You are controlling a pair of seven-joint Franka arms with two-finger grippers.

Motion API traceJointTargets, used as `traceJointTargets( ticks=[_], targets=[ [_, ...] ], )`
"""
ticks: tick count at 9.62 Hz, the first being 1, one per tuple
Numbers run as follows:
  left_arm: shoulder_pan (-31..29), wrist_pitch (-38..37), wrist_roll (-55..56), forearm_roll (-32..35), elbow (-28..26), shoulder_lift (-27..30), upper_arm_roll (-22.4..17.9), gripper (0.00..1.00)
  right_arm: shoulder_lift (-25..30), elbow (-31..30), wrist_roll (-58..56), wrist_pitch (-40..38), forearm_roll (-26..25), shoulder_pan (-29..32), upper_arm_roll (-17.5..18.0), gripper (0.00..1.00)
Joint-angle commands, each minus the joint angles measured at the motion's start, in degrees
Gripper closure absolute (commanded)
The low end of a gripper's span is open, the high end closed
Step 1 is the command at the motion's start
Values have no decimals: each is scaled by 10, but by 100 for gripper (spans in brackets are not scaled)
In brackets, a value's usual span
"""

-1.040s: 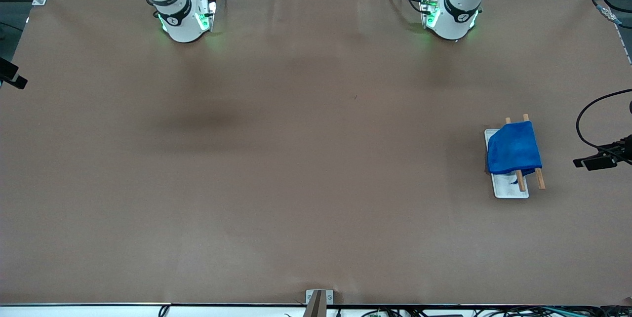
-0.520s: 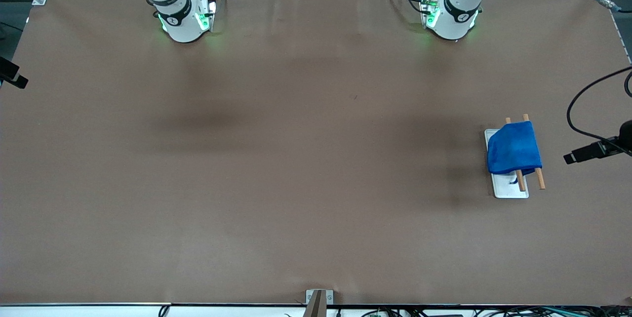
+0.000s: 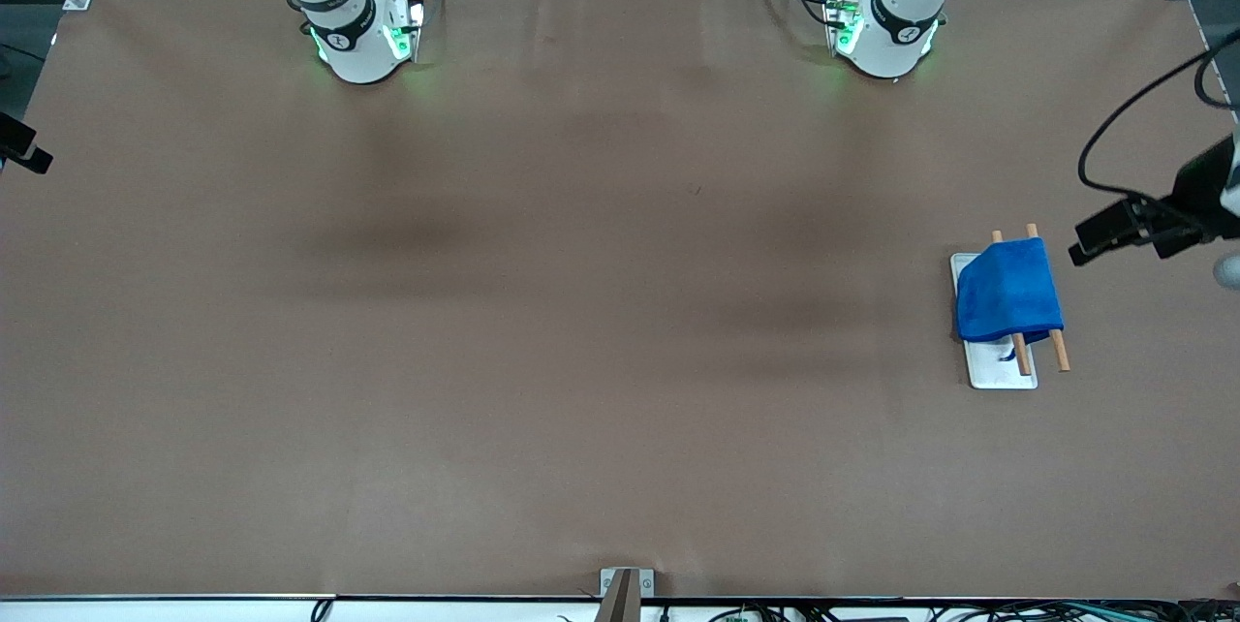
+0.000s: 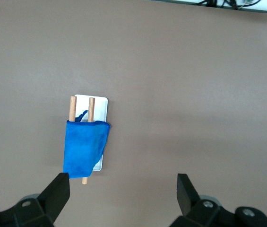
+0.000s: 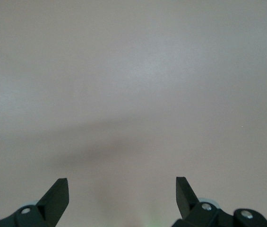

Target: Right arm passes towel to left arm to hang

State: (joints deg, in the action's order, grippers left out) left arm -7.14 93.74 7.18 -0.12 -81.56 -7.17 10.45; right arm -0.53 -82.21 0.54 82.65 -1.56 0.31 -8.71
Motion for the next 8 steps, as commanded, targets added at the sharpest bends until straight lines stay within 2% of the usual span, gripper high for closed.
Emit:
traceJointTargets(
  ticks=[1, 3, 5, 8],
  targets=[
    [32, -18, 4, 13, -75, 67, -4, 0, -1, 5, 9, -6, -14, 1, 4, 0],
    [46, -32, 3, 12, -131, 122, -6, 0, -1, 5, 9, -6, -12, 2, 4, 0],
    [51, -35, 0, 11, -150, 147, -6, 0, -1, 5, 9, -5, -10, 2, 4, 0],
    [45, -61, -13, 9, -117, 133, -5, 0, -1, 5, 9, -6, -10, 2, 5, 0]
  ],
)
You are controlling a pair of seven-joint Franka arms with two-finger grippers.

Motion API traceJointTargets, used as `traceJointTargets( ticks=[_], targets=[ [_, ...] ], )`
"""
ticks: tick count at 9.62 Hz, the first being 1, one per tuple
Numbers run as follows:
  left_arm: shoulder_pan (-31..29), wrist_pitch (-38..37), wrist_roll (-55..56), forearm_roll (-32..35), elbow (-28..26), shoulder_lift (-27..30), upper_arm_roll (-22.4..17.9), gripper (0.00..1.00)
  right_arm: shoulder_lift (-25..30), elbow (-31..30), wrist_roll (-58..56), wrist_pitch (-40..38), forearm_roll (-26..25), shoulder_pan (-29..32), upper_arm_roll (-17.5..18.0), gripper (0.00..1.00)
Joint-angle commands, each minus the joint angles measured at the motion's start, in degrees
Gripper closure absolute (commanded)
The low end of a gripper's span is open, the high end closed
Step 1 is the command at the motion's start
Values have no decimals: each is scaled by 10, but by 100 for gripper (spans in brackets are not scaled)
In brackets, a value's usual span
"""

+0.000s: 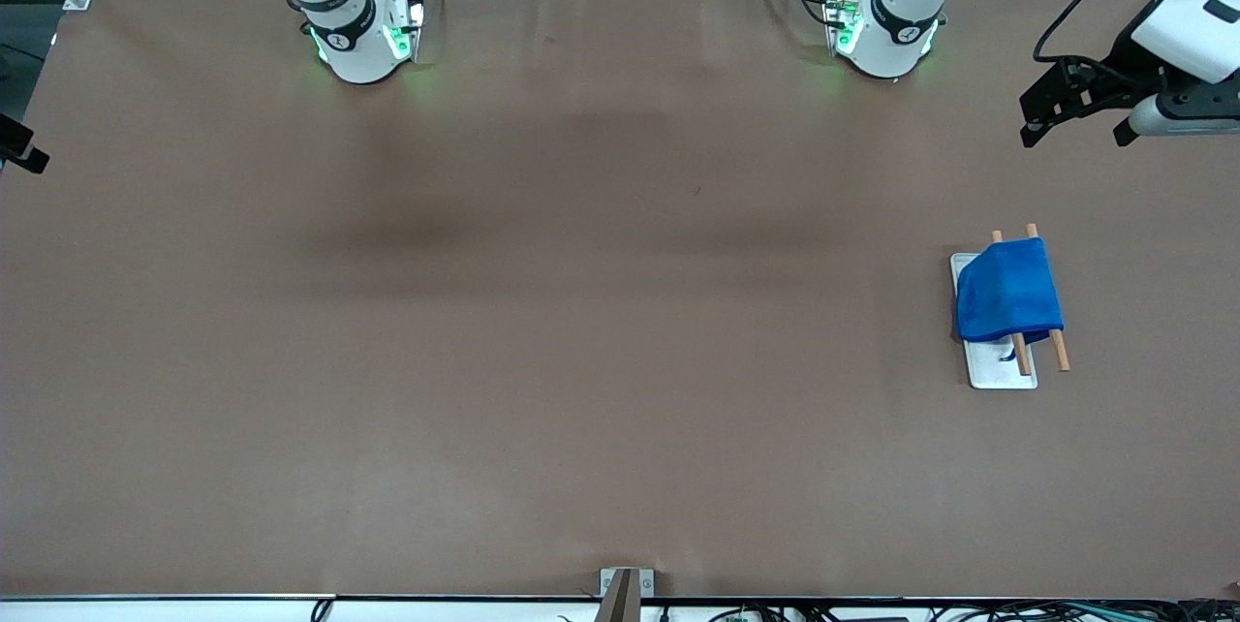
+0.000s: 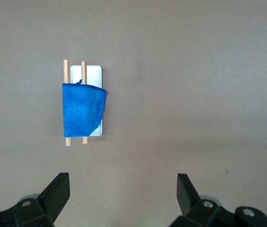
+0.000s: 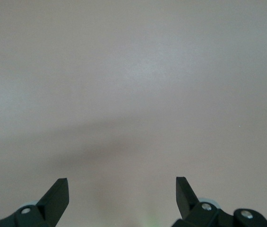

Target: Right arm passes towel to left arm to hang

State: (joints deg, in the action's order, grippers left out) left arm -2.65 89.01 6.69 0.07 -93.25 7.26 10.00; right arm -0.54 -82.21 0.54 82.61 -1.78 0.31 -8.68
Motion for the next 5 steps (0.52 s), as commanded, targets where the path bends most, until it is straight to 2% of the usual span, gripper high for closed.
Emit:
traceJointTargets(
  ticks=[1, 5],
  targets=[
    [0, -15, -7, 3, 4, -15, -1, 0, -1, 5, 9, -3, -8, 2, 5, 0],
    [0, -16, -6, 6, 4, -15, -1, 0, -1, 4, 9, 1, 2, 3, 5, 0]
  ],
)
